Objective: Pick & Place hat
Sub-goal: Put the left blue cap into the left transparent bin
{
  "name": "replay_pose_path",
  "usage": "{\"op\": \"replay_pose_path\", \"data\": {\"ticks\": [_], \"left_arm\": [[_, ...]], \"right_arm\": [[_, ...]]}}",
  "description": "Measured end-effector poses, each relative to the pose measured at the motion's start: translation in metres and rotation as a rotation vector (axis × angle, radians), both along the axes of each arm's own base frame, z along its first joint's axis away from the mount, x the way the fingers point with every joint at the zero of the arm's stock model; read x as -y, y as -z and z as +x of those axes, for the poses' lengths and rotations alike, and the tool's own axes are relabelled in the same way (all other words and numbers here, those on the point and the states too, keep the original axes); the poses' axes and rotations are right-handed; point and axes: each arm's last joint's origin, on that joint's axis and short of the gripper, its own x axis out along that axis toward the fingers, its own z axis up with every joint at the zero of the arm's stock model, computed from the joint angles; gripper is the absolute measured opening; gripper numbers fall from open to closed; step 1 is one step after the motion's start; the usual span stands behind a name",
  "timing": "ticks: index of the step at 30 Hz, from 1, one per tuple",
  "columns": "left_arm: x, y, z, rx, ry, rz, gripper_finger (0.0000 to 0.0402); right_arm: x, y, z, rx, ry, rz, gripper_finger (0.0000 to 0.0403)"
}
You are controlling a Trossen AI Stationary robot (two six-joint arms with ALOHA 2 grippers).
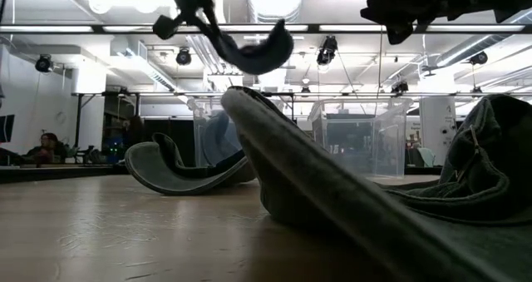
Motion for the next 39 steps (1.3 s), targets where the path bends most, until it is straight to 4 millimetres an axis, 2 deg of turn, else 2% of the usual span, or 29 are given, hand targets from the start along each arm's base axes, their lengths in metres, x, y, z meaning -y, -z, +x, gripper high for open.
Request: {"op": "replay_pose_path", "data": {"ticks": [5, 13, 22, 34, 39], "left_arm": [[-0.028, 0.008, 0.004, -0.102, 0.035, -0.063, 0.0006], [-0.059, 0.026, -0.006, -0.156, 0.029, -0.183, 0.0006], [-0.066, 0.043, 0.003, -0.225, 0.049, -0.230, 0.0006], [-0.081, 0.073, 0.021, -0.296, 0.075, -0.297, 0.0007], [-0.084, 0.081, 0.026, -0.307, 0.088, -0.326, 0.0026]], "right_arm": [[0.000, 0.000, 0.000, -0.001, 0.000, 0.015, 0.0131], [0.000, 0.000, 0.000, -0.002, 0.001, 0.022, 0.0132], [0.000, 0.000, 0.000, -0.003, 0.003, 0.030, 0.0121], [0.000, 0.000, 0.000, -0.004, 0.005, 0.048, 0.0134], [0.000, 0.000, 0.000, -0.005, 0.007, 0.059, 0.0131]]}}
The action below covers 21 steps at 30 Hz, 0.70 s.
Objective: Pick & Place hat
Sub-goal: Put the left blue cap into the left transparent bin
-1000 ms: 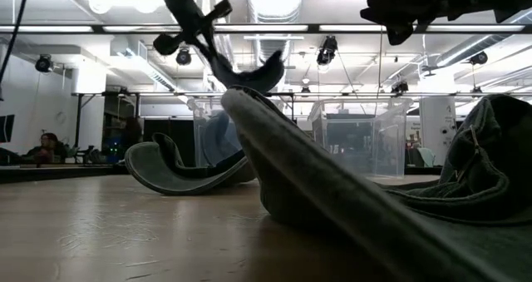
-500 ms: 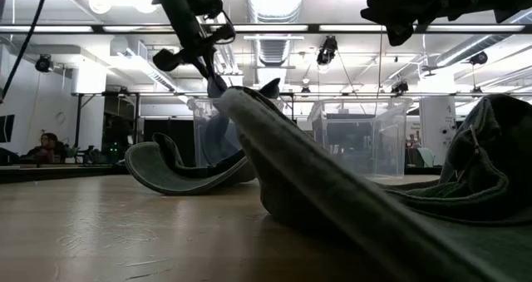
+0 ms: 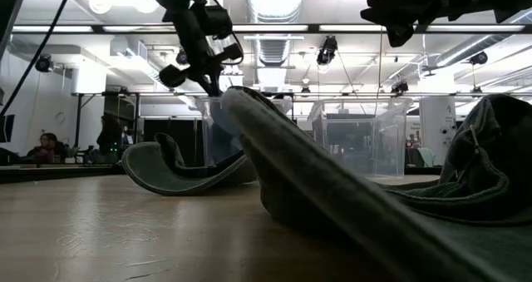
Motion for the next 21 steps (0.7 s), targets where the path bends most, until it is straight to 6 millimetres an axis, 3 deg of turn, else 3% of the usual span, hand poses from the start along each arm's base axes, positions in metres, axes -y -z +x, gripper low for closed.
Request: {"op": "replay_pose_path", "data": {"ticks": [21], "left_arm": [[0.0006, -0.0012, -0.0007, -0.002, 0.025, 0.015, 0.0036]], "right_arm": [[0.0000, -0.0002, 0.0000, 0.001, 0.000, 0.000, 0.0135]]}}
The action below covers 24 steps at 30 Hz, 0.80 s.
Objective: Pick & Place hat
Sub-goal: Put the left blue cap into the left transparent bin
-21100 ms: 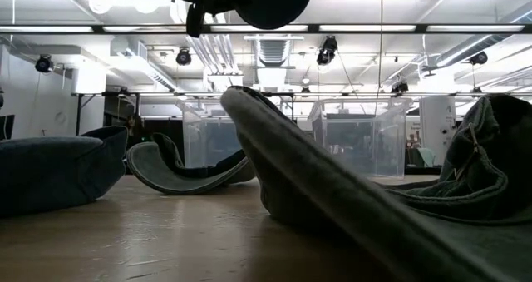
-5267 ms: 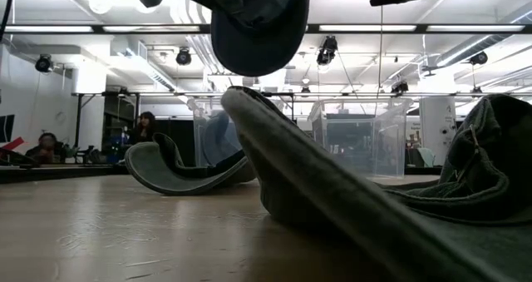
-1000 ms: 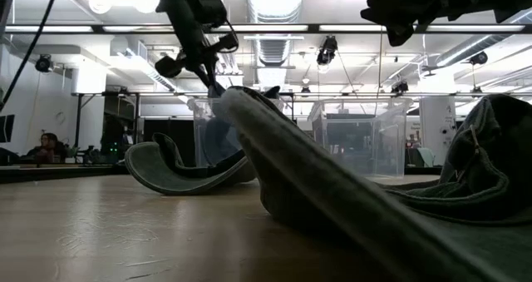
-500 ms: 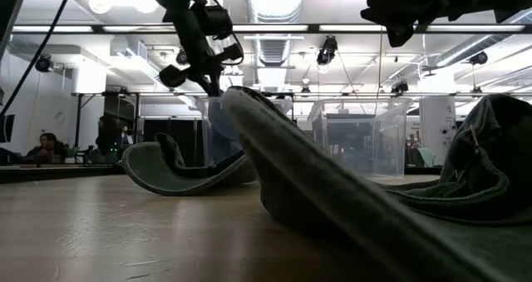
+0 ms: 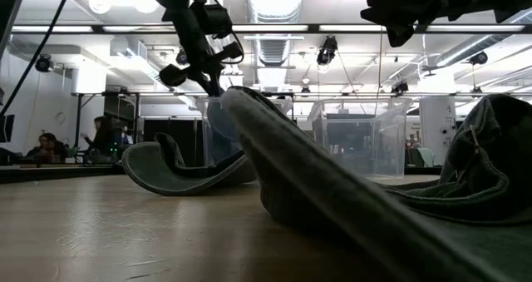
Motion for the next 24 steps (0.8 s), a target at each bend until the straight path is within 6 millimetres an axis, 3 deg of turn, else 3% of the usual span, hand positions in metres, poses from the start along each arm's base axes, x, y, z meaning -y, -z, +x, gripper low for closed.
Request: {"op": "replay_pose_path", "data": {"ticks": [13, 24], "left_arm": [[0.0004, -0.0003, 0.0001, 0.011, -0.003, -0.015, 0.0037], [0.0010, -0.0001, 0.0004, 0.027, -0.016, -0.043, 0.0037]], "right_arm": [[0.0000, -0.0001, 0.0000, 0.001, 0.000, 0.000, 0.0121], [0.0000, -0.0001, 0.0000, 0.001, 0.000, -0.001, 0.0133]]}}
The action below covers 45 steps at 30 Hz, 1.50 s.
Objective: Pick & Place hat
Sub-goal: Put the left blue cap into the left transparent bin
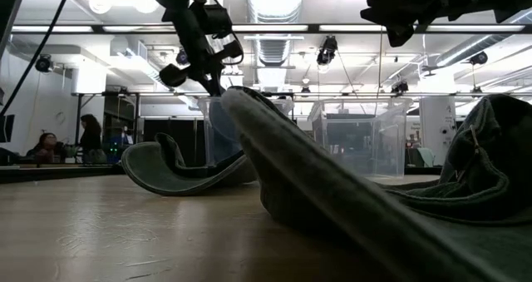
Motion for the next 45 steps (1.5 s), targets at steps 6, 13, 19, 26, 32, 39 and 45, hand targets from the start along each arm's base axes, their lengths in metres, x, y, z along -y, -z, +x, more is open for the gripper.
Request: {"op": "replay_pose_path", "data": {"ticks": [6, 13, 19, 26, 32, 39, 45], "left_arm": [[0.001, 0.008, -0.001, -0.011, -0.005, -0.029, 0.0037], [0.002, 0.017, -0.001, -0.020, -0.007, -0.050, 0.0037], [0.001, 0.017, 0.000, -0.005, 0.007, -0.041, 0.0037], [-0.001, 0.016, 0.001, -0.012, -0.004, 0.001, 0.0037], [-0.001, 0.016, 0.001, -0.015, -0.003, 0.002, 0.0037], [-0.001, 0.016, 0.001, -0.009, -0.025, 0.002, 0.0037], [-0.001, 0.016, 0.002, 0.003, -0.021, -0.013, 0.0037]], "right_arm": [[0.000, 0.000, 0.000, 0.000, -0.001, -0.003, 0.0132], [0.000, 0.000, 0.000, 0.001, 0.000, -0.002, 0.0123], [0.000, 0.000, 0.000, 0.001, -0.001, -0.003, 0.0122], [0.000, 0.000, 0.000, 0.001, 0.000, 0.001, 0.0132], [0.000, 0.000, 0.000, 0.000, 0.005, 0.039, 0.0133], [0.000, 0.000, 0.000, 0.000, 0.006, 0.045, 0.0123], [0.000, 0.000, 0.000, 0.000, 0.006, 0.053, 0.0122]]}}
